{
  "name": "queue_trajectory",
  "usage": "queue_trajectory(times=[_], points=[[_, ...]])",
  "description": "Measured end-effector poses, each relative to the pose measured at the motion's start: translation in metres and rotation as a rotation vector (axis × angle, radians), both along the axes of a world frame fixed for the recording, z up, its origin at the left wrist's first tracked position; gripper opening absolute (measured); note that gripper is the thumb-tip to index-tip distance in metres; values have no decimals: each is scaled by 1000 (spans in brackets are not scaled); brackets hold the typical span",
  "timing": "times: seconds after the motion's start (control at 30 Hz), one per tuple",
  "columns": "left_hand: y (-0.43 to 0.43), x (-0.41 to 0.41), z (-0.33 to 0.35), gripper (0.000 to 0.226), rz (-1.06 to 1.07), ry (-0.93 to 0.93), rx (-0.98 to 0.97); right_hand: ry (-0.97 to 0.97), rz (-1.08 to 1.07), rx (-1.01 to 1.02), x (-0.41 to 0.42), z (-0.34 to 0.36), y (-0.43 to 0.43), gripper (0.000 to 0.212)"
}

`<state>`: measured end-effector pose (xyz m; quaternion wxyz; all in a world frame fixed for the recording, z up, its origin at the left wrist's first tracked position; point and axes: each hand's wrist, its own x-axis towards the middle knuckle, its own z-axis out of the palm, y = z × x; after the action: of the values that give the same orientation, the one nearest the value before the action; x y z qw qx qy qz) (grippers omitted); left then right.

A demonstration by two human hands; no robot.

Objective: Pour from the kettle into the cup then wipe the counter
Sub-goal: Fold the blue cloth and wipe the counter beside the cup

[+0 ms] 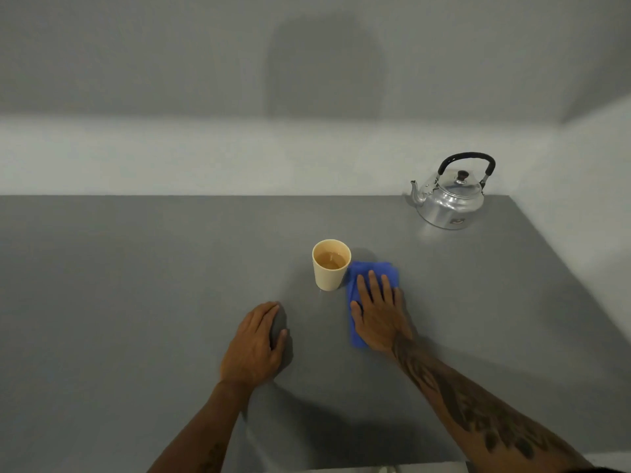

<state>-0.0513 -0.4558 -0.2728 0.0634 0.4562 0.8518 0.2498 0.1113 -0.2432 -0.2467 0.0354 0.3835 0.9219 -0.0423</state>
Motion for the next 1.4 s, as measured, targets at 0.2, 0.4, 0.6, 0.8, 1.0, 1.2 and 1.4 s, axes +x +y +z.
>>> queue_trajectory(times=[0.2, 0.4, 0.6, 0.8, 1.0, 1.2, 1.4], points=[[-1, -1, -3, 65, 4, -24, 18, 1, 258, 55, 71, -10, -9, 64], [0, -1, -2, 61, 5, -17, 1, -11, -83, 5, 15, -7, 32, 84], [1, 2, 3, 66, 11, -22, -19, 5, 54, 60, 12, -6, -15, 68], [2, 3, 6, 66, 12, 0, -22, 73, 207, -13, -2, -9, -89, 59], [1, 2, 10, 66, -5, 5, -16, 97, 279, -85, -27, -11, -89, 60], [2, 5, 11, 67, 0, 23, -24, 129, 258, -74, 18, -12, -56, 62], [0, 4, 8, 72, 11, -4, -41, 74, 145, -16, 48, -8, 5, 62]])
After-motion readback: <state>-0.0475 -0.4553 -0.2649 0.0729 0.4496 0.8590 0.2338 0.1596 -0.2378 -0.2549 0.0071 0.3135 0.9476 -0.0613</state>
